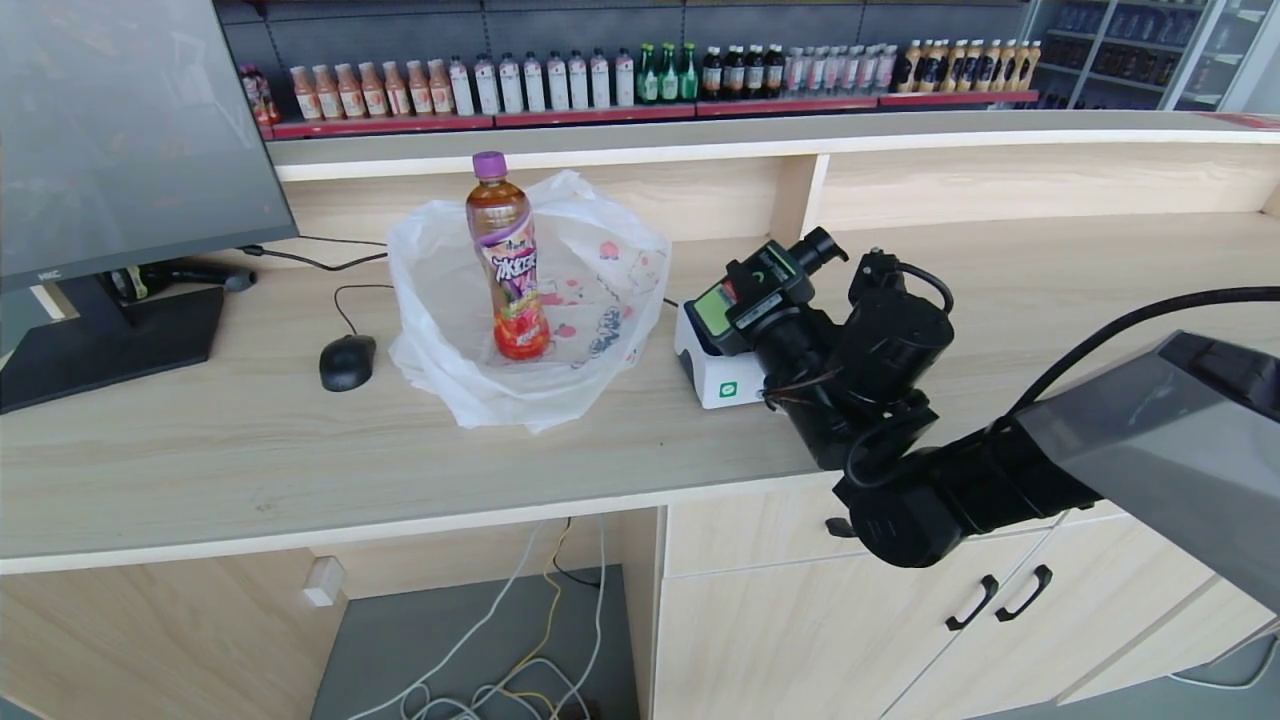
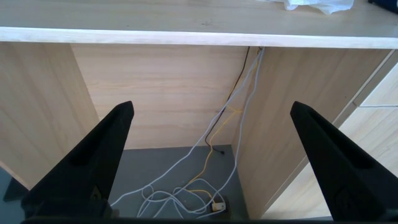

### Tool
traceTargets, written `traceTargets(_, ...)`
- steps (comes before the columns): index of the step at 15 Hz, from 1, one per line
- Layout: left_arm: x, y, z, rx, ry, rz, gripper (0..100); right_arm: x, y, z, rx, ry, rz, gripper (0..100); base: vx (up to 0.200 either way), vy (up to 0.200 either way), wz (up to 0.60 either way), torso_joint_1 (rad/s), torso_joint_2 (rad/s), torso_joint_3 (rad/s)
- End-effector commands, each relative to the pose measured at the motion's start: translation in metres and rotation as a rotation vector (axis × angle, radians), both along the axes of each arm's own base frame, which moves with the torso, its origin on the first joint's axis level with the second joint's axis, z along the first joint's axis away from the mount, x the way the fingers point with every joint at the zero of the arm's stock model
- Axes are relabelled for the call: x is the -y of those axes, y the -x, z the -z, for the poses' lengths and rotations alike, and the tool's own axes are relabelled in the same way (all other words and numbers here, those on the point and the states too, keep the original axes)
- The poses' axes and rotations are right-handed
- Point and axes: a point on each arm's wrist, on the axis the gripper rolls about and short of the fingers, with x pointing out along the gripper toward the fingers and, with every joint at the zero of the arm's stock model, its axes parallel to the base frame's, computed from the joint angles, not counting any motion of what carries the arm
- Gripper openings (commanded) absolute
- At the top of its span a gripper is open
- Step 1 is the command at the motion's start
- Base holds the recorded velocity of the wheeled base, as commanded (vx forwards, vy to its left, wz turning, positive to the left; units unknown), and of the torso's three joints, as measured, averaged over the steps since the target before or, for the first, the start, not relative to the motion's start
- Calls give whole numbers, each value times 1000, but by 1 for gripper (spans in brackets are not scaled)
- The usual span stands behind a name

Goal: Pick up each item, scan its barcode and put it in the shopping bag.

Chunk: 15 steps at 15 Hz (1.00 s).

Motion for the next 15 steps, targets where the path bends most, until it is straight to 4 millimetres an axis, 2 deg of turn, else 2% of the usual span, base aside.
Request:
traceTargets(1, 0, 0, 0, 0, 0, 0, 100, 0, -1, 2, -4, 3, 0, 0, 0, 0, 0, 0, 0, 0)
traceTargets(8, 0, 0, 0, 0, 0, 0, 100, 0, 2, -4, 7, -5, 1, 0, 0, 0, 0, 0, 0, 0)
traceTargets(15, 0, 0, 0, 0, 0, 2, 100, 6, 20, -43, 96, -10, 8, 0, 0, 0, 0, 0, 0, 0)
